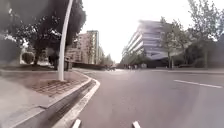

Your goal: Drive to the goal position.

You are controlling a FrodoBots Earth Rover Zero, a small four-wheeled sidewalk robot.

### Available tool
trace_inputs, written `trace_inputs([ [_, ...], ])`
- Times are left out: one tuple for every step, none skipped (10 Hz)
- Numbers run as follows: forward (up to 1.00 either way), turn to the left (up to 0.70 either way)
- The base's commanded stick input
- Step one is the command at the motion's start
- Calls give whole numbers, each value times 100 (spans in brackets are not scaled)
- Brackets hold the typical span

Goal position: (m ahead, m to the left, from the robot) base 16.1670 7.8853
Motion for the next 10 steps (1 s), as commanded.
trace_inputs([
  [70, 0],
  [70, 0],
  [70, 0],
  [70, 0],
  [70, 0],
  [70, 0],
  [70, 0],
  [70, 0],
  [70, 0],
  [70, 0],
])
